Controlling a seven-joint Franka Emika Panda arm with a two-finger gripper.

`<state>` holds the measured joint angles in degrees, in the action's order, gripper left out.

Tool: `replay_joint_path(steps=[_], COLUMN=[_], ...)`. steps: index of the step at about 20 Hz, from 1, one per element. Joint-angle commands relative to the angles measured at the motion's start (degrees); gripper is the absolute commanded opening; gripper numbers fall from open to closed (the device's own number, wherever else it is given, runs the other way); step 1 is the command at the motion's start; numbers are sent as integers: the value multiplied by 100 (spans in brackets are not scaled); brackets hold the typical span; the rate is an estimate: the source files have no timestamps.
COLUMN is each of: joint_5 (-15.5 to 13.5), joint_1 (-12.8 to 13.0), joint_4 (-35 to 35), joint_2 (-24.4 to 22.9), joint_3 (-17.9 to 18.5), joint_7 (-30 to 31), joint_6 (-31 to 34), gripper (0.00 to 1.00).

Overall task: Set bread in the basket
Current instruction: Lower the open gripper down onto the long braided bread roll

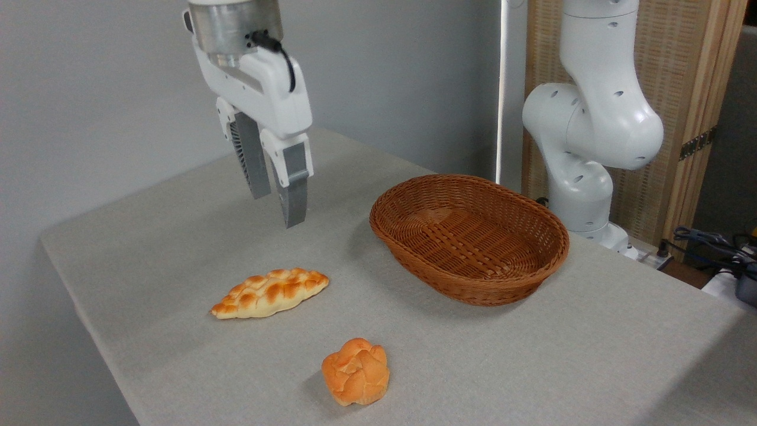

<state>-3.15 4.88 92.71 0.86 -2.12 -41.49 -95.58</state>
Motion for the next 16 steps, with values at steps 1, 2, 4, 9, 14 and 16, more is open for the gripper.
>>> replay_joint_path(steps=[1, 2, 4, 9, 14, 16], joint_5=[-72, -63, -54, -19, -19, -10], joint_1=[22, 30, 39, 48, 48, 48], joint_4=[440, 537, 896, 1889, 2058, 2067], joint_2=[-69, -60, -69, -34, 80, 159], joint_3=[-209, -262, -420, -684, -799, -808], joint_7=[80, 71, 71, 1, 10, 1], joint_6=[-338, -478, -933, -2033, -2403, -2483], gripper=[100, 100, 100, 100, 100, 100])
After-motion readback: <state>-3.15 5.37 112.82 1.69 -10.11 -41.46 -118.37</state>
